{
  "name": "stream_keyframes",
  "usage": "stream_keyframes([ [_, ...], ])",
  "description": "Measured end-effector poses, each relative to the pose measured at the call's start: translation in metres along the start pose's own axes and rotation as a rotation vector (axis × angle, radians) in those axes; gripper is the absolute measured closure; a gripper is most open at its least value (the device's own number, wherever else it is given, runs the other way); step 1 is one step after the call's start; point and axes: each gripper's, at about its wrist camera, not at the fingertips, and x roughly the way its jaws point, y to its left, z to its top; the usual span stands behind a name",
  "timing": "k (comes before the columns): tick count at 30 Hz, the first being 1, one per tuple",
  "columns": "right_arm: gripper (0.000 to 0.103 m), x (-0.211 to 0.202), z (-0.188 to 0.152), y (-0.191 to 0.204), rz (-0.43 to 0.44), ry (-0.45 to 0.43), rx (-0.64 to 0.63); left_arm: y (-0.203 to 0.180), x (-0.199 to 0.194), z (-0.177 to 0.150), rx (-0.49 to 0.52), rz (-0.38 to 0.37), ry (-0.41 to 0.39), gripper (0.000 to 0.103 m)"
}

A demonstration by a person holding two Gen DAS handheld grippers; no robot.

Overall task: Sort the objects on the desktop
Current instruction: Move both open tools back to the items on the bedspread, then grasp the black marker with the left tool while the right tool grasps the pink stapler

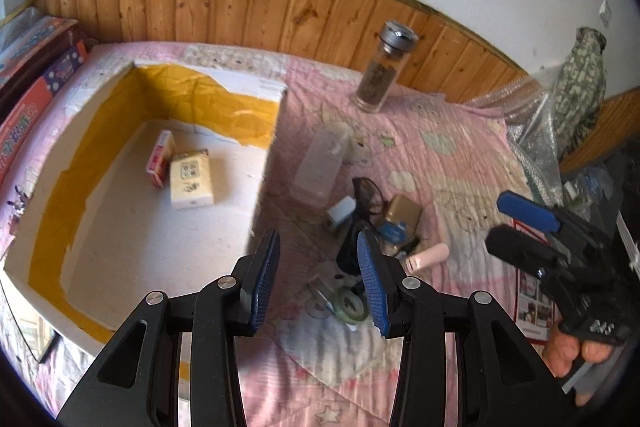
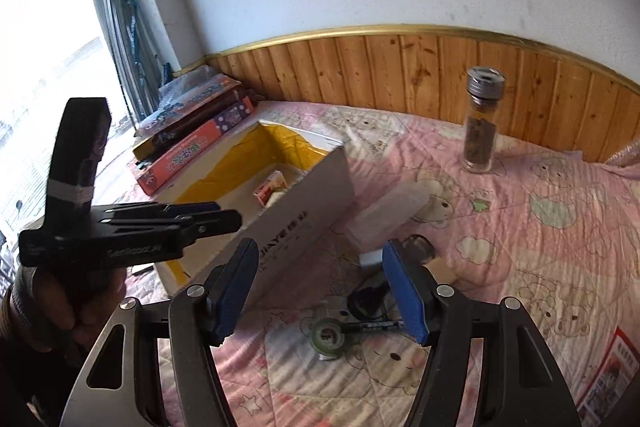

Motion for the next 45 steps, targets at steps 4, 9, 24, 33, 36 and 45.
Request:
stream_keyframes([
  [4, 0.045, 0.033, -0.022, -0.042, -0.016, 0.152, 0.143, -0.017, 0.036, -0.021, 0.05, -0.012, 0.112, 0.061],
  [9, 0.052, 0.074, -0.061, -0.094, 0.026, 0.309, 0.424, -0.035, 0.077, -0.049, 0.142, 0.026, 0.215, 0.061],
  [24, 0.044, 0.116, -0.096, -0.163, -0.058, 0.34, 0.674, -0.049, 0.137, -0.066, 0.306, 0.019, 0.254, 0.053],
  [33, 0.066, 0.125, -0.082, -0.141, -0.022, 0.448, 0.315, -0.054, 0.134, -0.058, 0.371, -0.12, 0.192, 0.053],
  [36, 0.037, 0.119, -0.085, -0.141, -0.037, 0.444, 0.332, -0.063, 0.139, -0.056, 0.411, -0.124, 0.184, 0.053],
  [45, 0.077, 0.119, -0.094, -0.116, -0.073, 0.432, 0.245, -0.085, 0.16, -0.063, 0.466, -0.119, 0.199, 0.057],
])
